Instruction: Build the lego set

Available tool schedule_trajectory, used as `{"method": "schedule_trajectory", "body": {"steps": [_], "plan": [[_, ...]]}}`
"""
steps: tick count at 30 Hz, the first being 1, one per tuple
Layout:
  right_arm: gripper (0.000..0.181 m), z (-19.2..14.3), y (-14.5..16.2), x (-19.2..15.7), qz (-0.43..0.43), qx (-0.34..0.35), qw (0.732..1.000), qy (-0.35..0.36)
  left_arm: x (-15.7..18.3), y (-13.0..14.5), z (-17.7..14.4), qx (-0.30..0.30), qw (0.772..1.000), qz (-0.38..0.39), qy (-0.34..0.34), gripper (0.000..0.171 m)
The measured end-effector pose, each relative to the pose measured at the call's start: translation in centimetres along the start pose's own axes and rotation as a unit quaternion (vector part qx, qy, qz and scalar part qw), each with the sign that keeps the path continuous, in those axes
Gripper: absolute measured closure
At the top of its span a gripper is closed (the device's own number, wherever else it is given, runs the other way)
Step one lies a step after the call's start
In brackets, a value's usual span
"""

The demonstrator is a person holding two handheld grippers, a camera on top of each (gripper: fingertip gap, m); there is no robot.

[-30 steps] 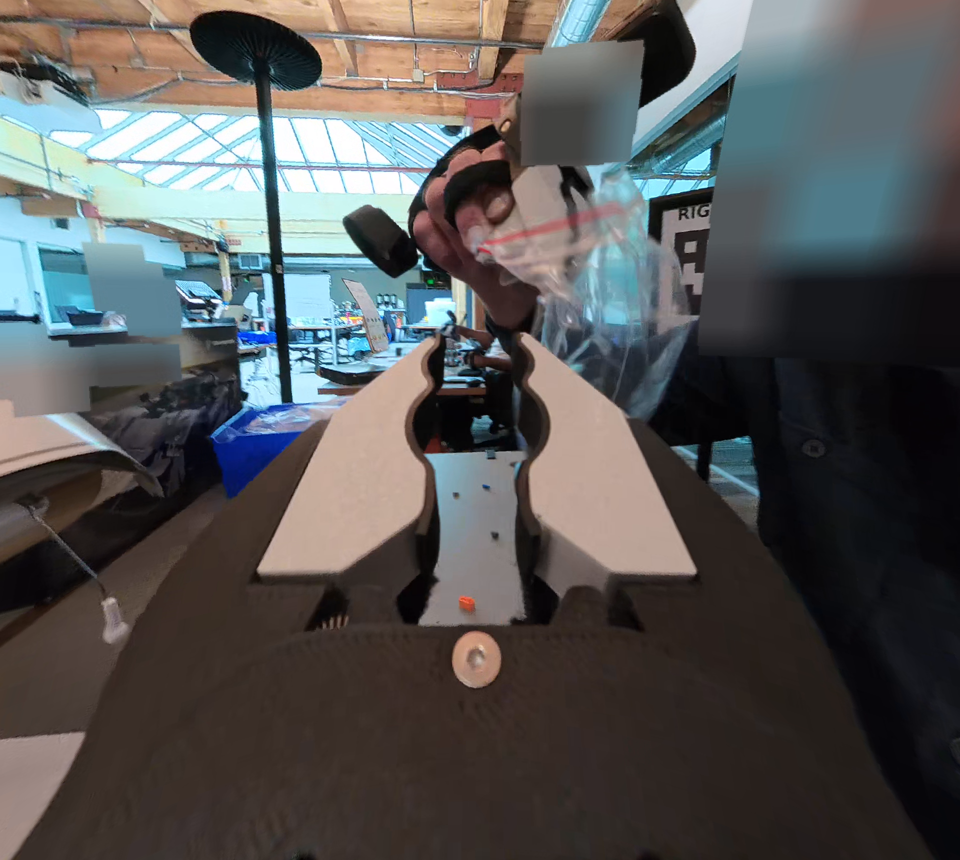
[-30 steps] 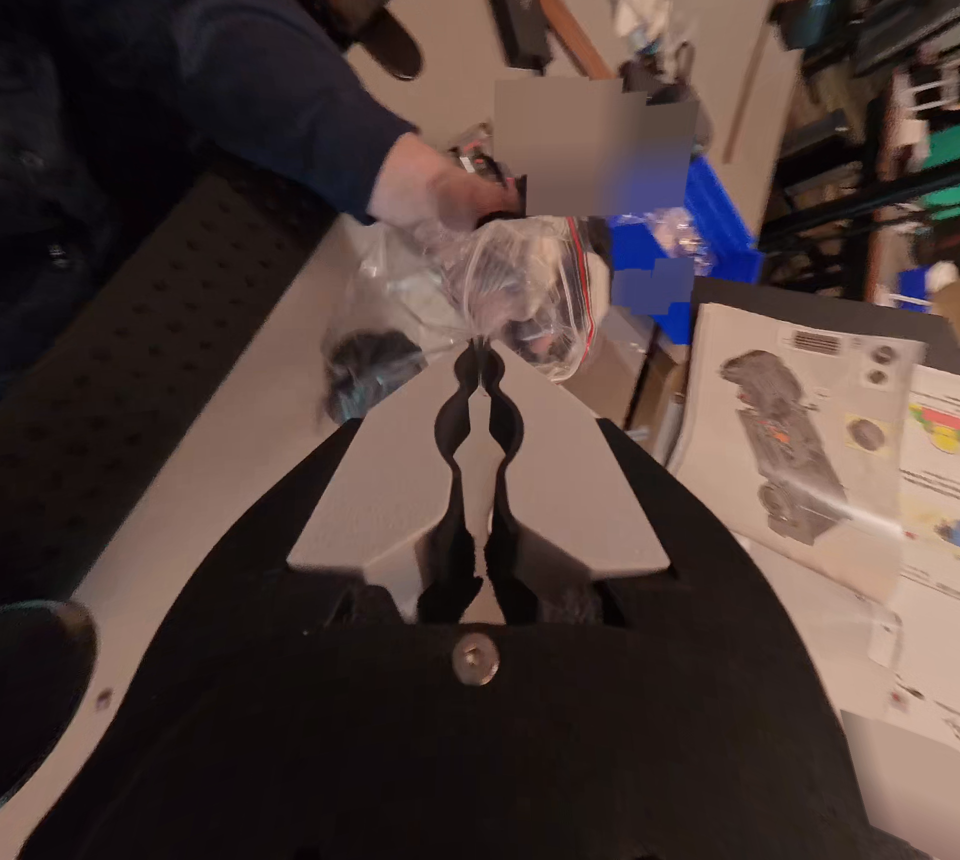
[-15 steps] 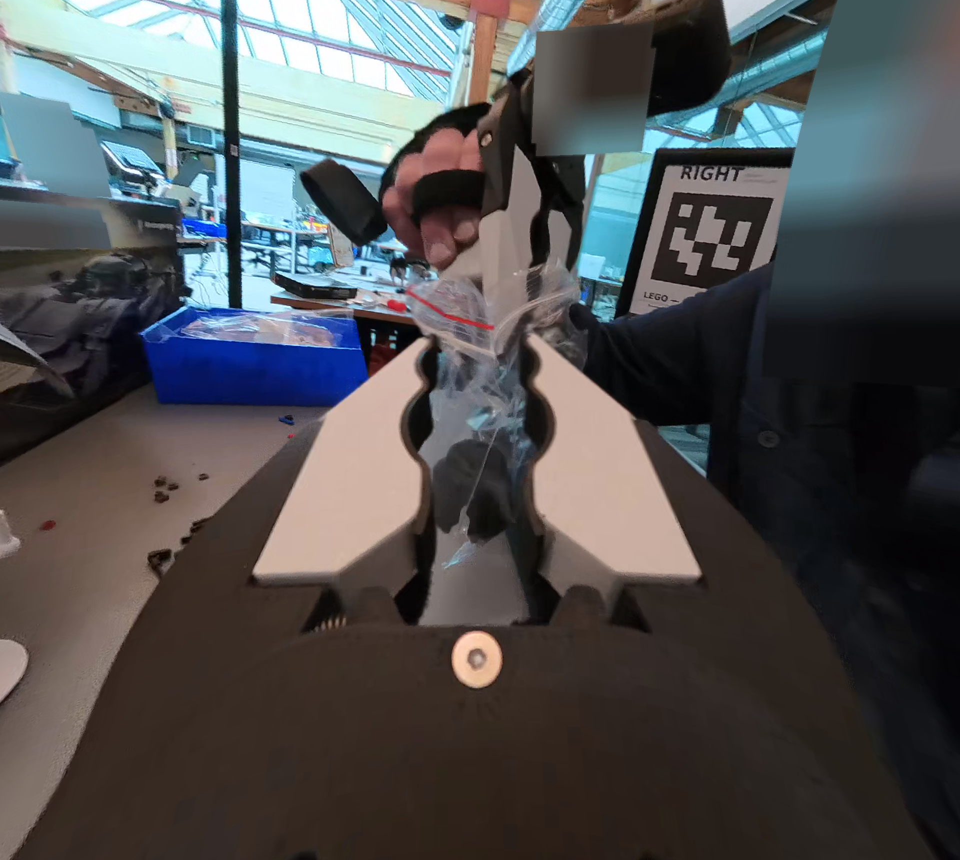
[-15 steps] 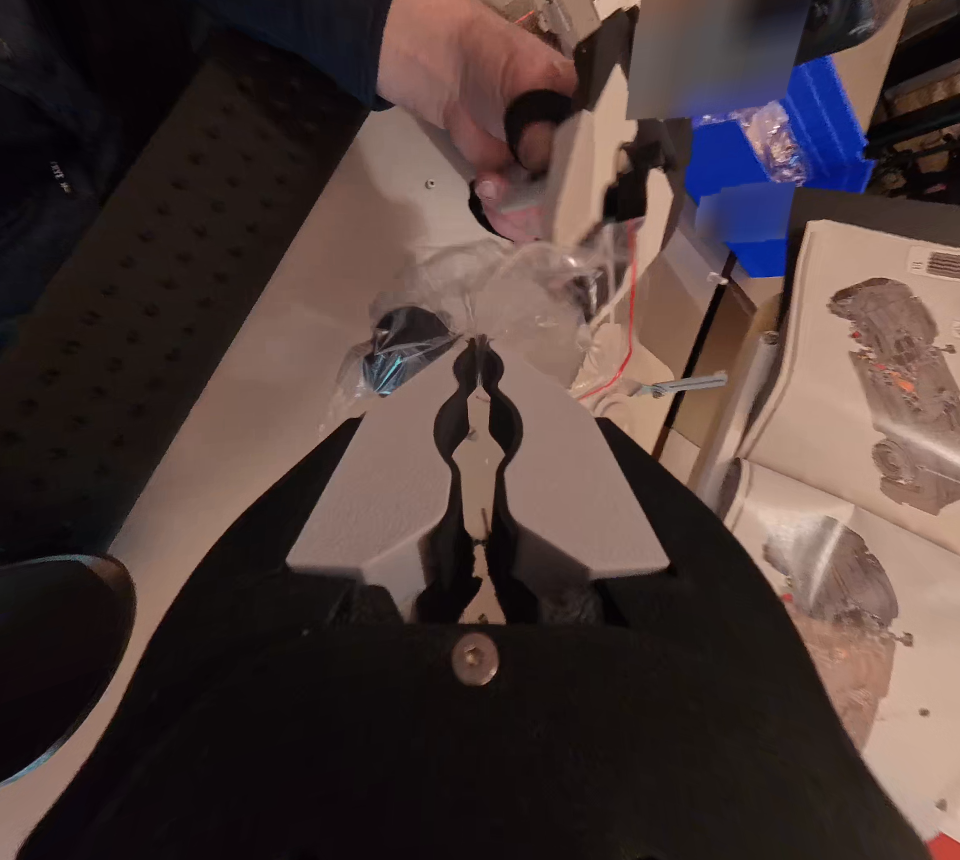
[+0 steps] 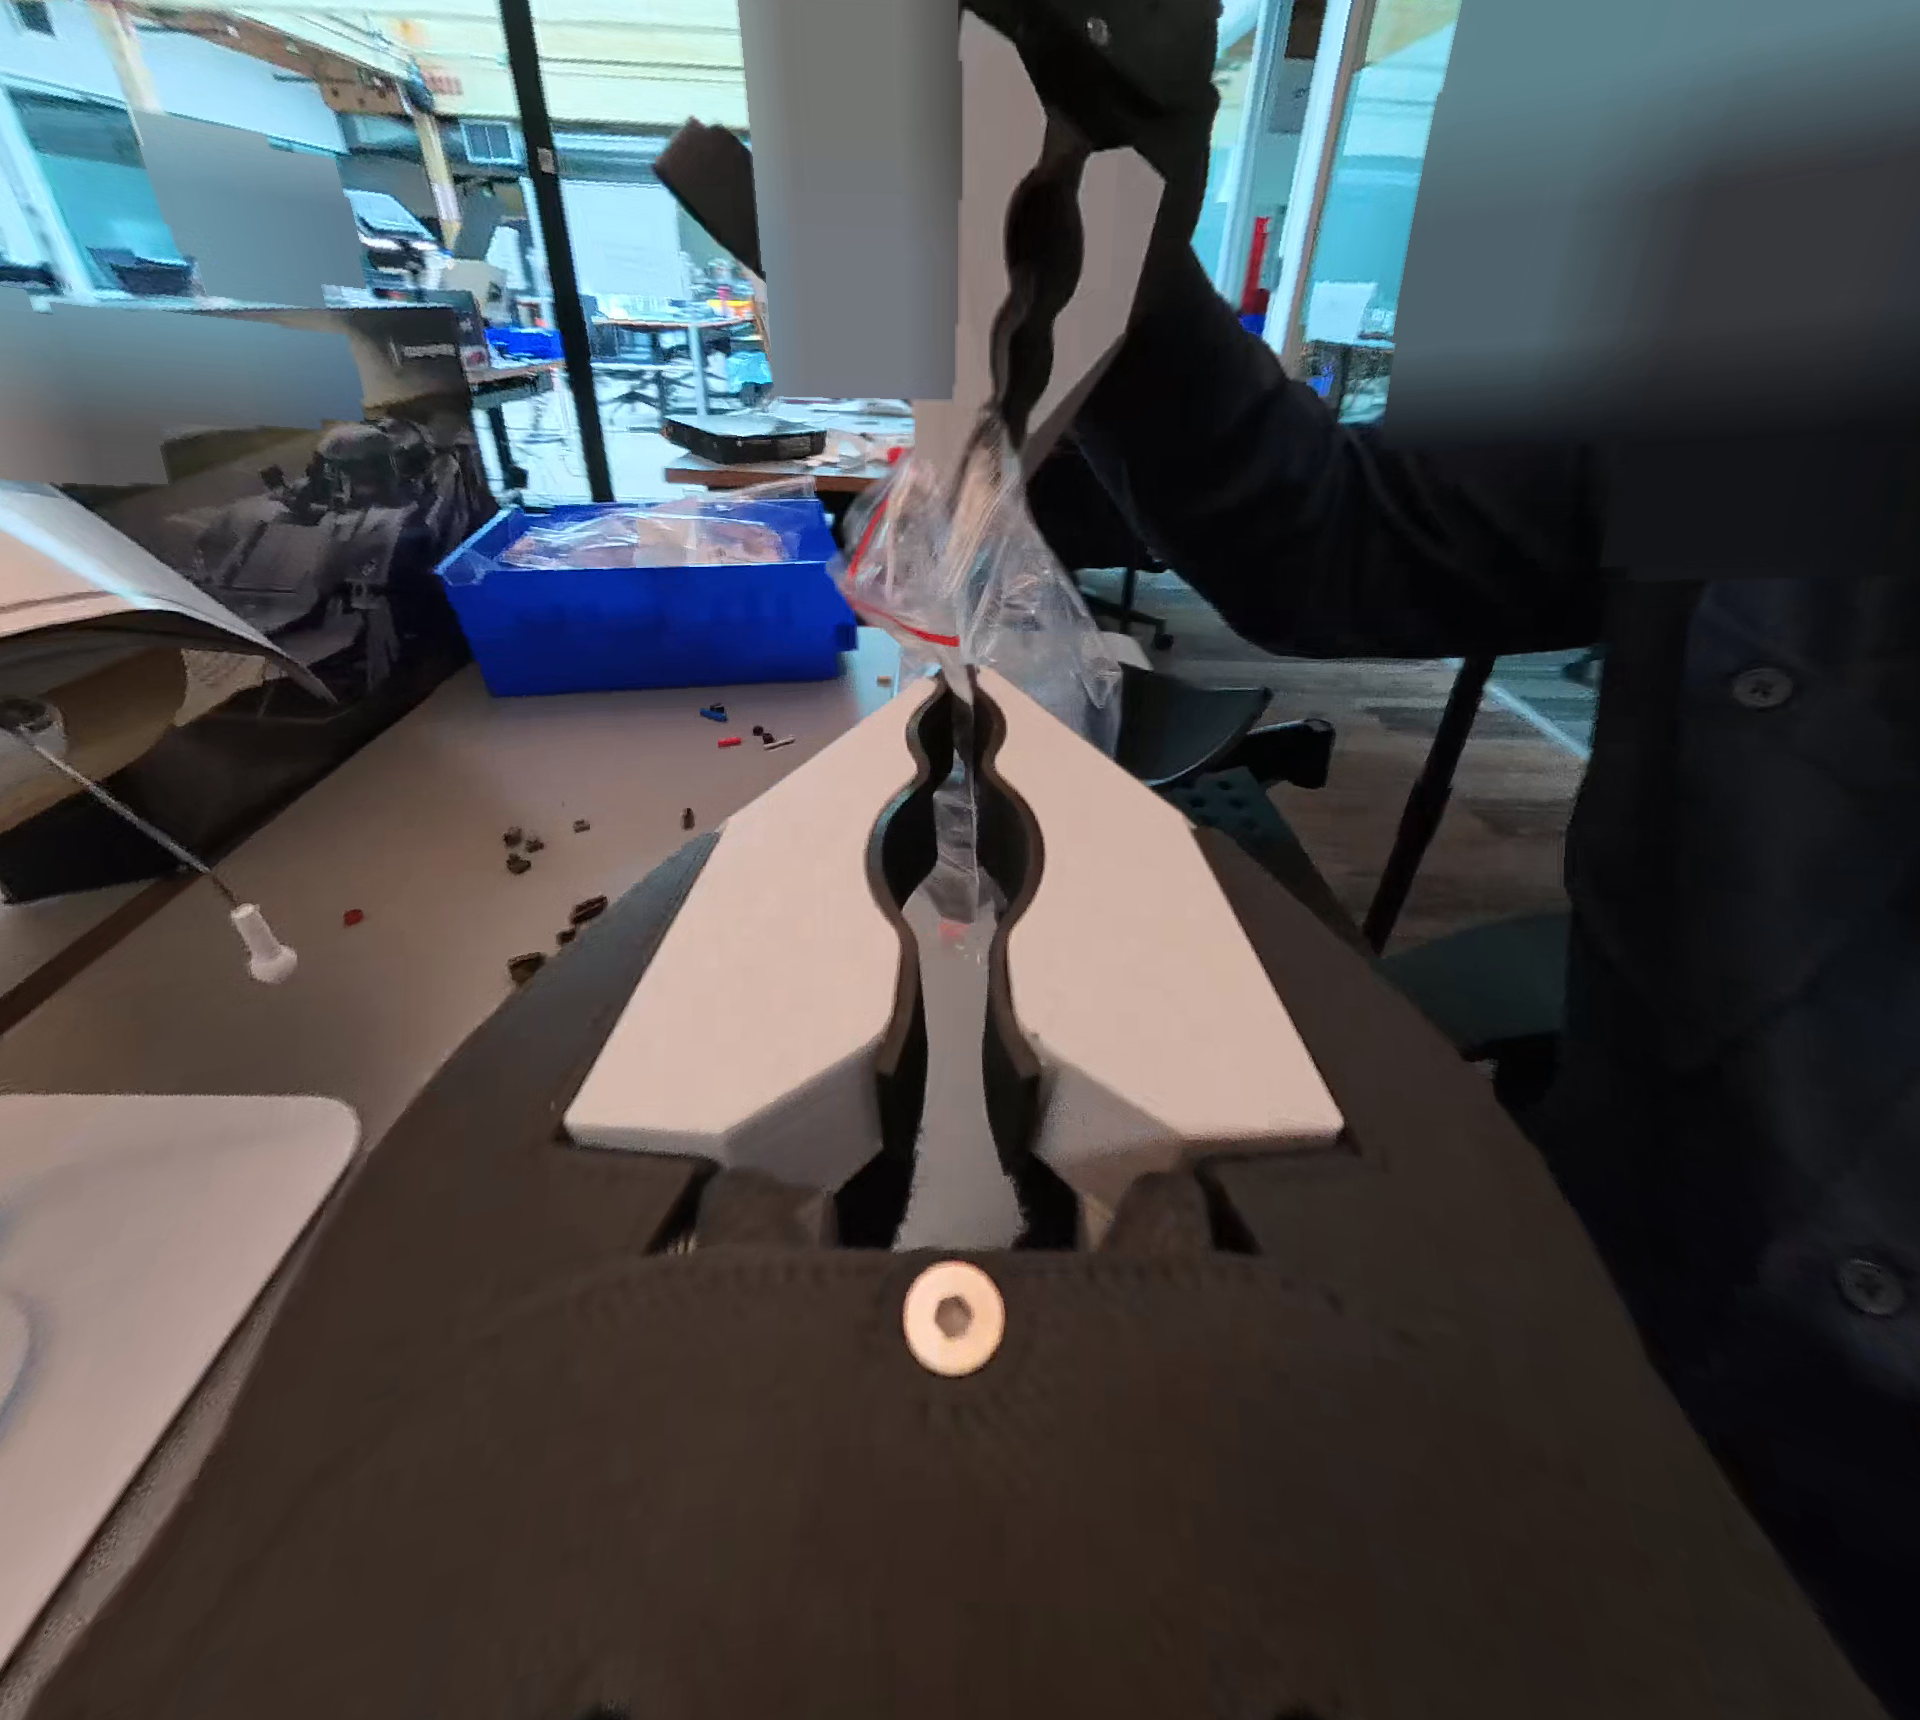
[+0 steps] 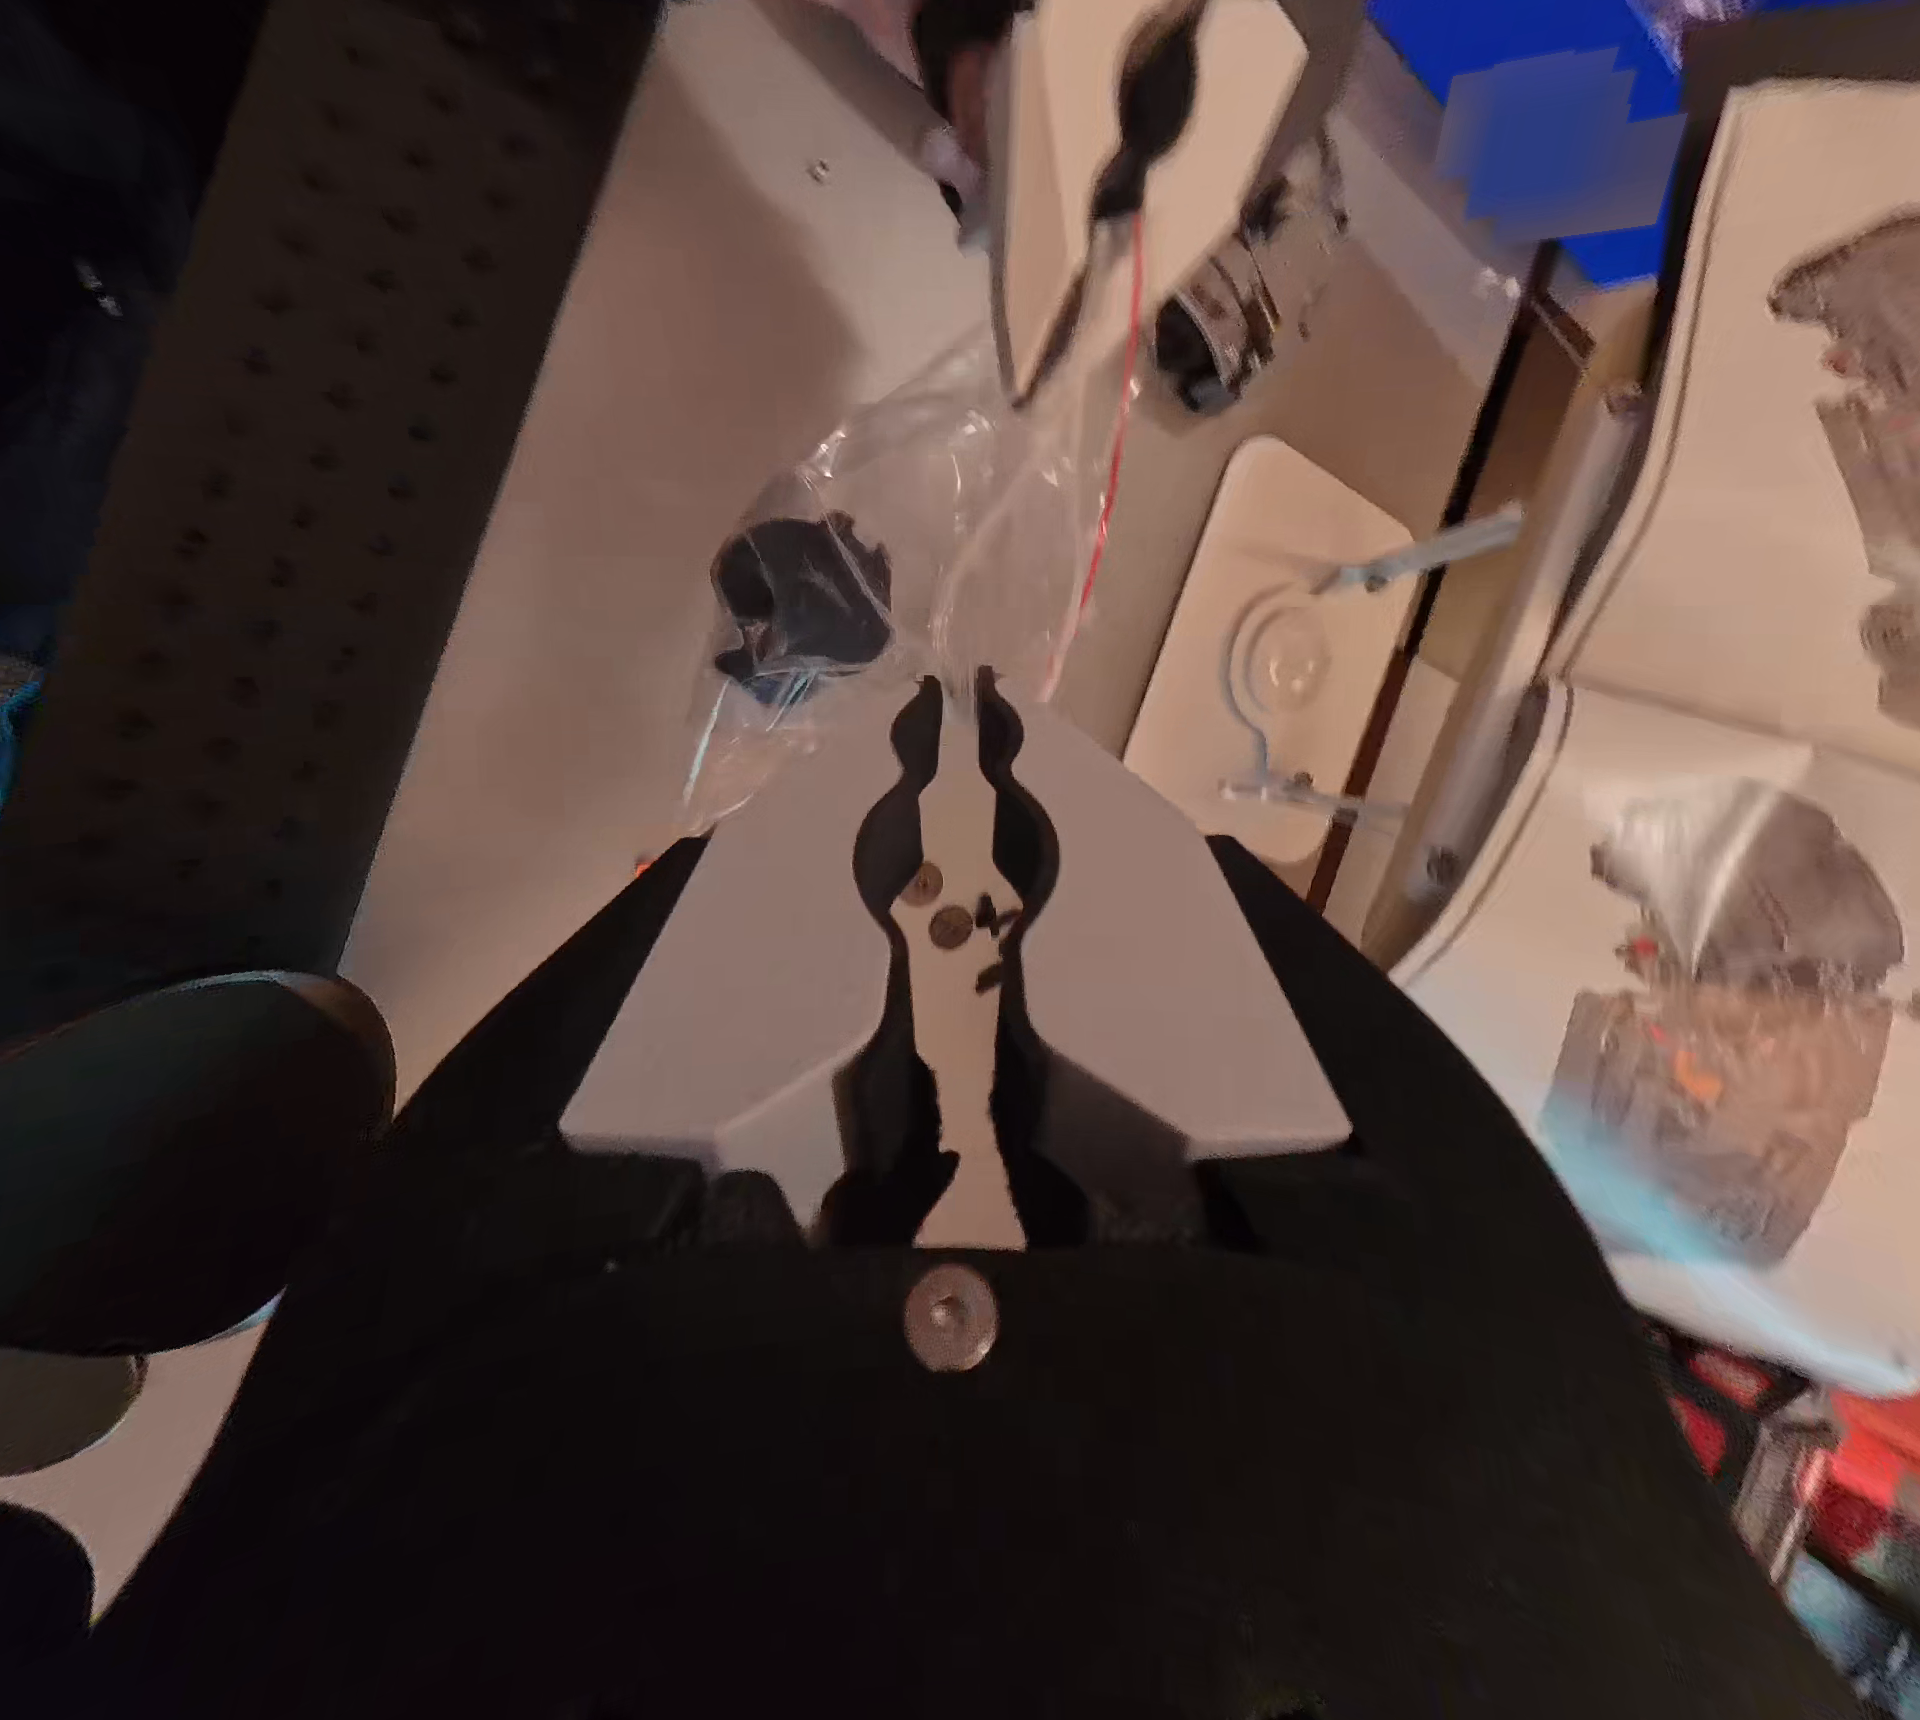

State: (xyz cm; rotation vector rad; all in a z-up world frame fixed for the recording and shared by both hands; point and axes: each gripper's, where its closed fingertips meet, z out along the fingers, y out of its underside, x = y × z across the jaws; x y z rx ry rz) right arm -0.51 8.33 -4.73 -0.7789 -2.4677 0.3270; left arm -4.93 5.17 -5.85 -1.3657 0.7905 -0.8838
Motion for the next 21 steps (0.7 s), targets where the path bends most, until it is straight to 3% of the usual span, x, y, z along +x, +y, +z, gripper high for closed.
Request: {"method": "schedule_trajectory", "body": {"steps": [2,4,6,8,11,15,17,21], "plan": [[0.169,-0.5,0.6,0.8,0.029,0.017,0.999,0.027,-0.3,0.1,-0.5,-0.002,1.000,0.012,-0.016,0.171],[0.161,-1.0,-0.1,1.3,0.119,0.093,0.988,0.017,-0.1,-0.3,-0.9,0.012,0.999,0.031,-0.021,0.171],[0.148,-0.7,-0.2,1.8,0.219,0.168,0.961,-0.016,0.2,-0.6,-1.0,0.015,0.998,0.051,-0.024,0.171],[0.140,0.1,-0.7,1.0,0.284,0.239,0.924,-0.095,0.4,-0.8,-0.9,0.019,0.998,0.054,-0.020,0.171],[0.132,1.8,-1.5,-0.7,0.327,0.272,0.889,-0.168,0.4,-0.2,-0.5,0.000,0.998,0.061,-0.027,0.171],[0.140,3.3,-2.8,-2.5,0.318,0.269,0.889,-0.190,0.2,0.6,0.0,-0.020,0.997,0.063,-0.032,0.171],[0.158,3.9,-2.5,-2.5,0.318,0.259,0.895,-0.174,0.5,0.6,0.3,-0.021,0.998,0.062,-0.024,0.171],[0.165,3.0,-2.6,-2.4,0.332,0.302,0.869,-0.207,0.4,0.8,0.4,-0.025,0.997,0.063,-0.025,0.171]]}}
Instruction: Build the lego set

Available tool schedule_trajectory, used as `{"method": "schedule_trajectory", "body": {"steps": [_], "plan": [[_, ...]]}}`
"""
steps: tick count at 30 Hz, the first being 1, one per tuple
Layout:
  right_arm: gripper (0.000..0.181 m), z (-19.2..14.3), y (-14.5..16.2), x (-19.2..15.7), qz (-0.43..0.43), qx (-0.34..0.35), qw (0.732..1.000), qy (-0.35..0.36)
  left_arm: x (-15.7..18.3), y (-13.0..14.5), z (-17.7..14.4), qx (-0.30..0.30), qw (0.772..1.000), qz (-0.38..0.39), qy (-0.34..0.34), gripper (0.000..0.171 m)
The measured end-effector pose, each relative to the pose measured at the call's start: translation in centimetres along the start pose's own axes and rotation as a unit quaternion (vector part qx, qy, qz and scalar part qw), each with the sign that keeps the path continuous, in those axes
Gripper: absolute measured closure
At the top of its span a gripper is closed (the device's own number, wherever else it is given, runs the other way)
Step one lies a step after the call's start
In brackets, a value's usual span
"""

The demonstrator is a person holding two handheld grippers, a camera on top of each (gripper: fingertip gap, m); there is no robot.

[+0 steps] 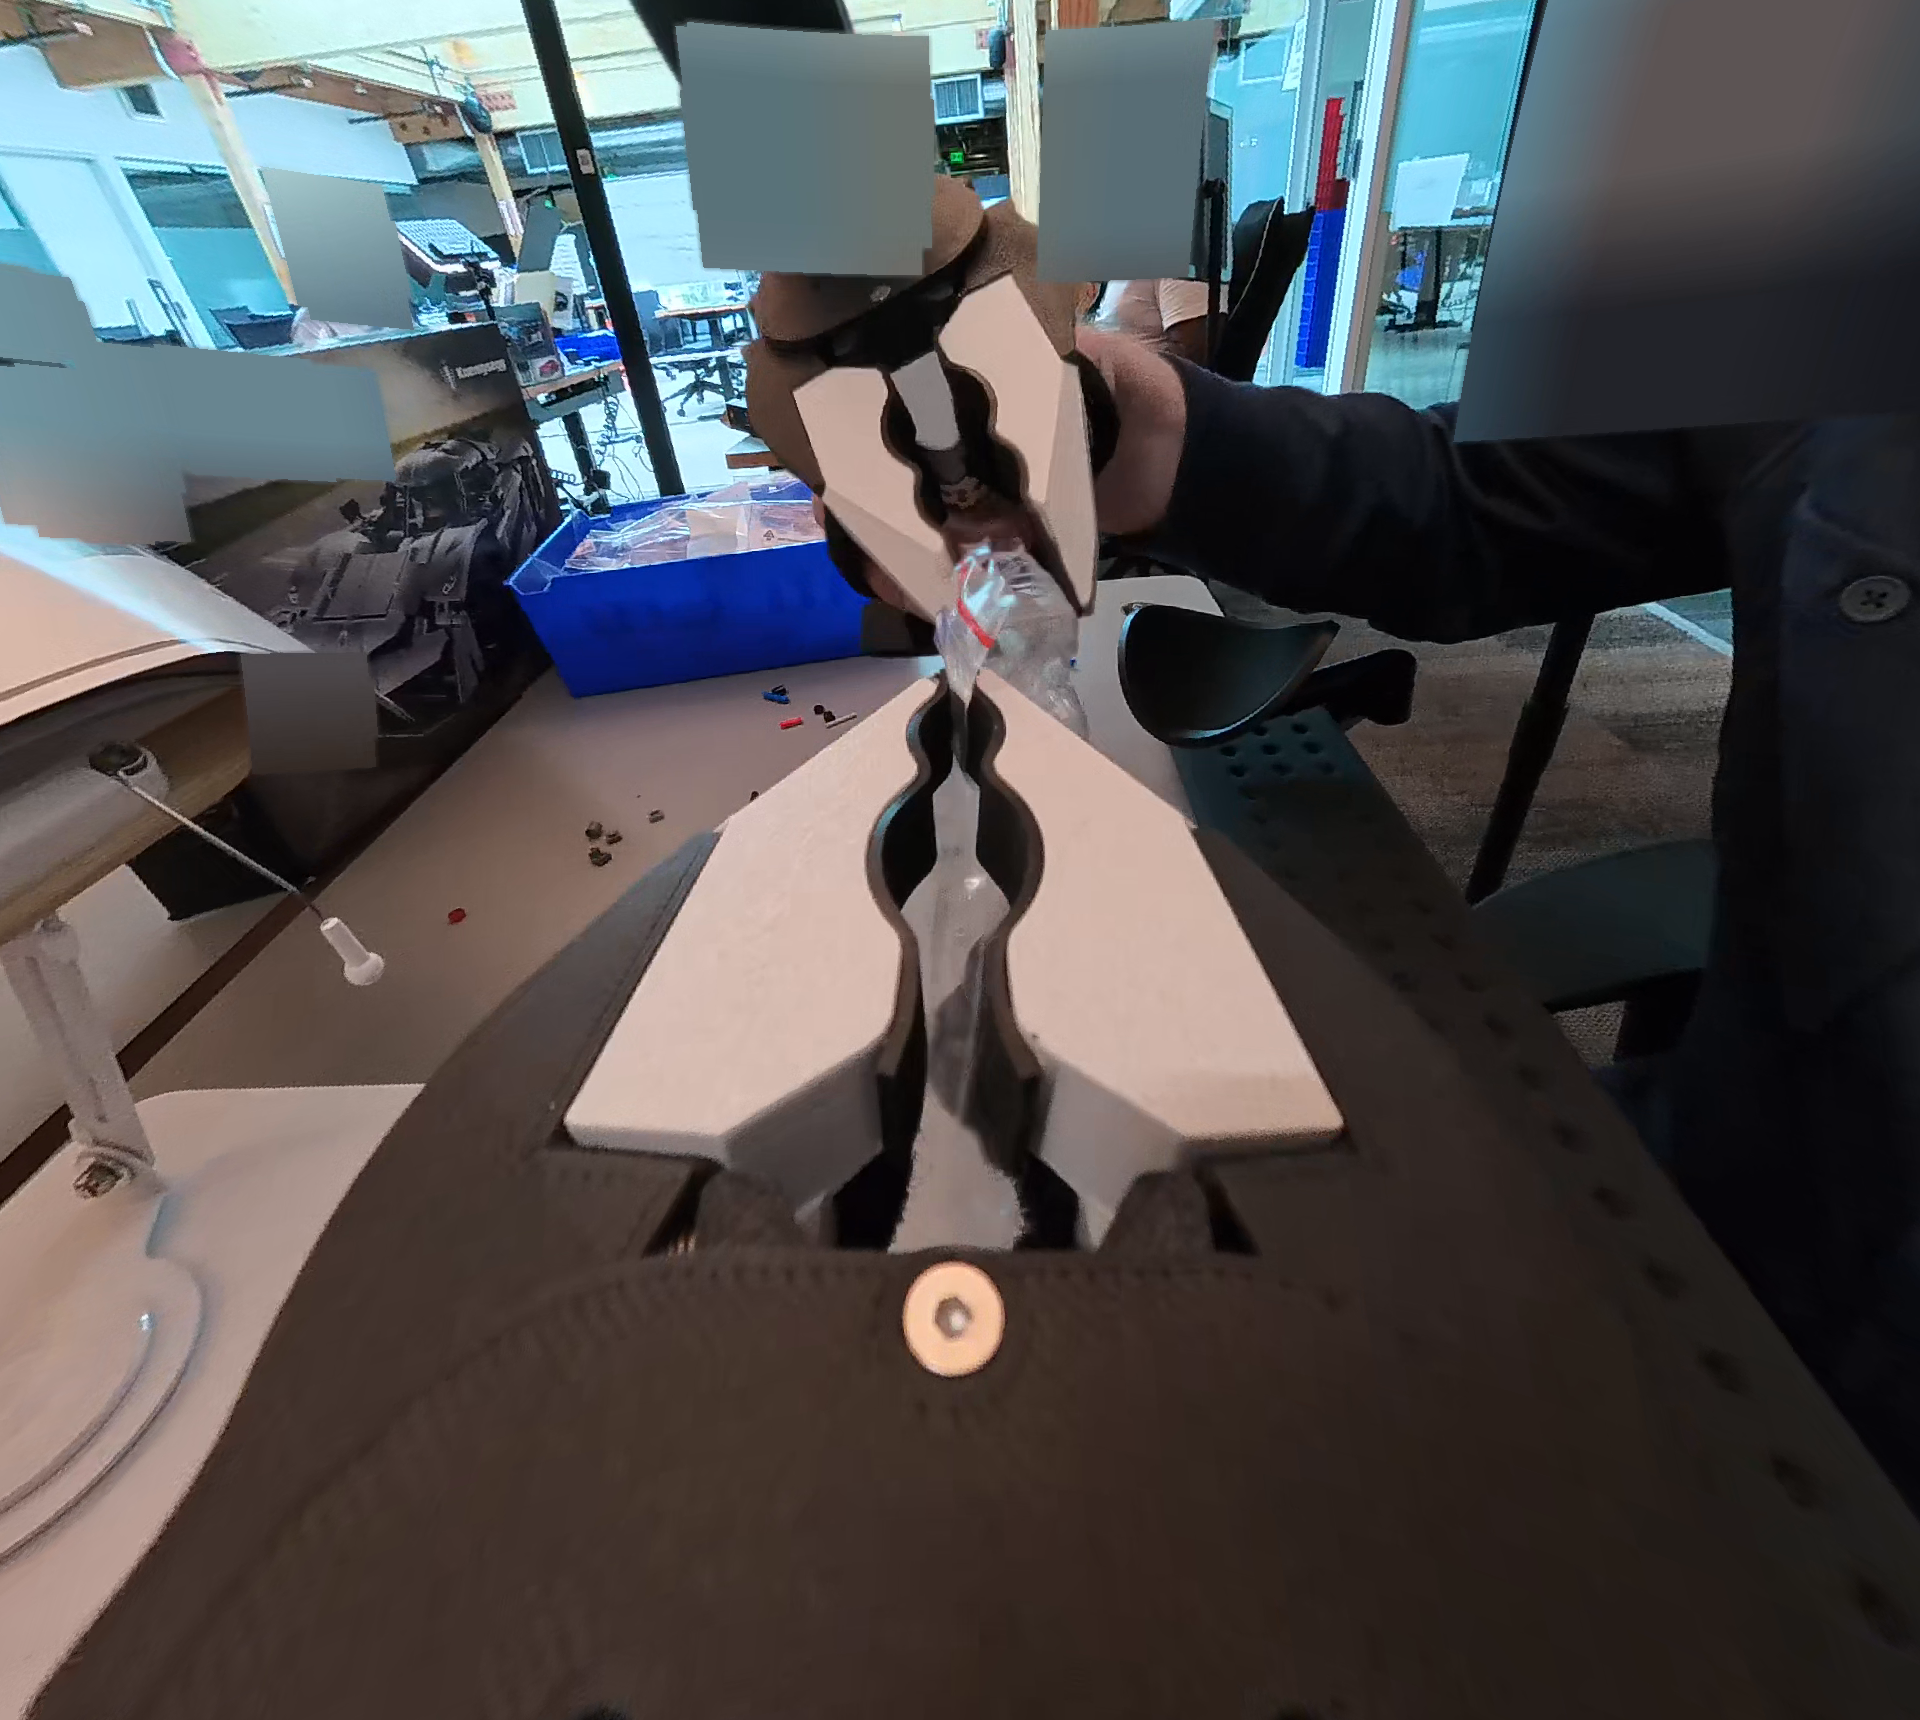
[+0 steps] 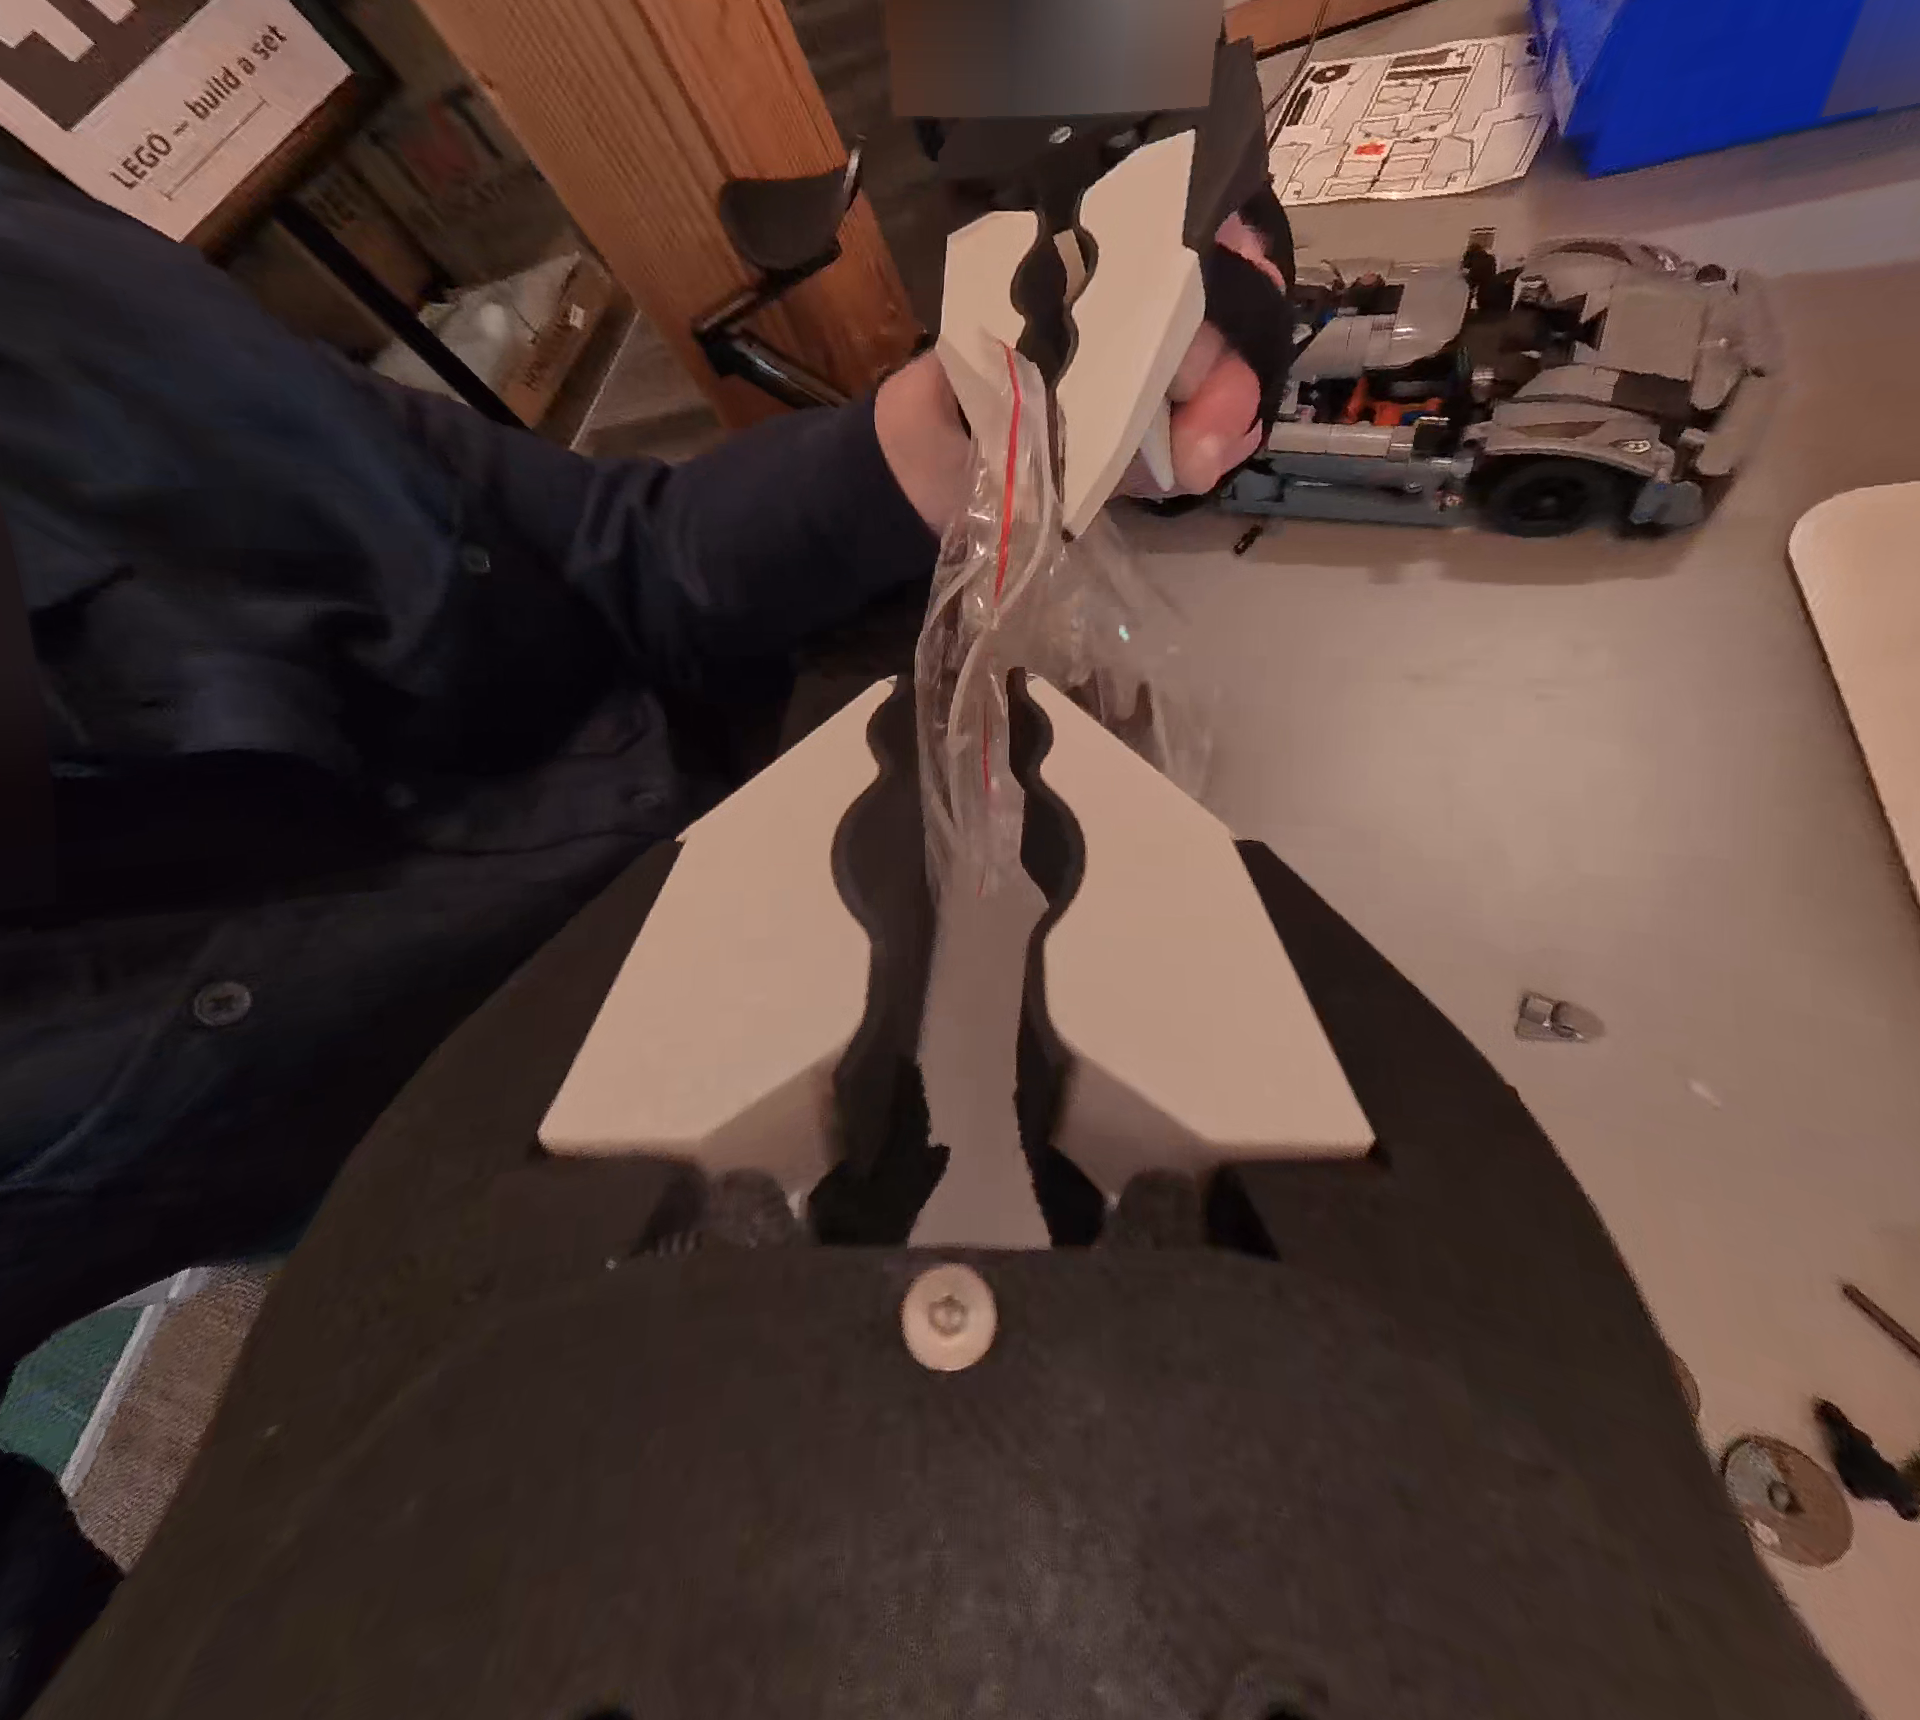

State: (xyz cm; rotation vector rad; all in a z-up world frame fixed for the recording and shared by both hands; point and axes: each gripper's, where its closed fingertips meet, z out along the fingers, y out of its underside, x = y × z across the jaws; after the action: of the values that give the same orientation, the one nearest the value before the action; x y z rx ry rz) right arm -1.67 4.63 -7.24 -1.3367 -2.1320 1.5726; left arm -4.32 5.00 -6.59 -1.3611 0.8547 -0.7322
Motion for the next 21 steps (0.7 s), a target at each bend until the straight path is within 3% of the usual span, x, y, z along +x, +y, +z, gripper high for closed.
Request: {"method": "schedule_trajectory", "body": {"steps": [4,9,10,11,14,16,21], "plan": [[0.181,-0.5,0.2,0.5,0.015,0.015,1.000,-0.005,-0.3,0.0,-0.3,0.002,1.000,-0.005,-0.007,0.171],[0.179,-0.3,0.6,1.8,-0.008,-0.016,0.998,0.059,-0.3,0.3,-0.1,-0.005,1.000,-0.006,-0.008,0.171],[0.164,-0.2,0.8,2.0,-0.008,-0.027,0.997,0.070,-0.4,0.2,-0.2,-0.003,1.000,-0.007,-0.010,0.171],[0.162,-0.1,1.0,2.0,-0.012,-0.035,0.997,0.068,-0.6,0.2,-0.3,-0.002,1.000,-0.009,-0.013,0.171],[0.165,0.3,1.3,2.1,-0.022,-0.039,0.996,0.071,-0.6,0.2,-0.3,0.000,1.000,-0.011,-0.013,0.171],[0.181,0.6,1.7,2.4,-0.030,-0.046,0.995,0.080,-0.5,0.3,-0.2,-0.002,1.000,-0.011,-0.013,0.171],[0.181,-1.0,1.0,4.1,-0.053,-0.054,0.983,0.169,-0.8,0.6,-0.2,-0.011,1.000,-0.014,-0.021,0.171]]}}
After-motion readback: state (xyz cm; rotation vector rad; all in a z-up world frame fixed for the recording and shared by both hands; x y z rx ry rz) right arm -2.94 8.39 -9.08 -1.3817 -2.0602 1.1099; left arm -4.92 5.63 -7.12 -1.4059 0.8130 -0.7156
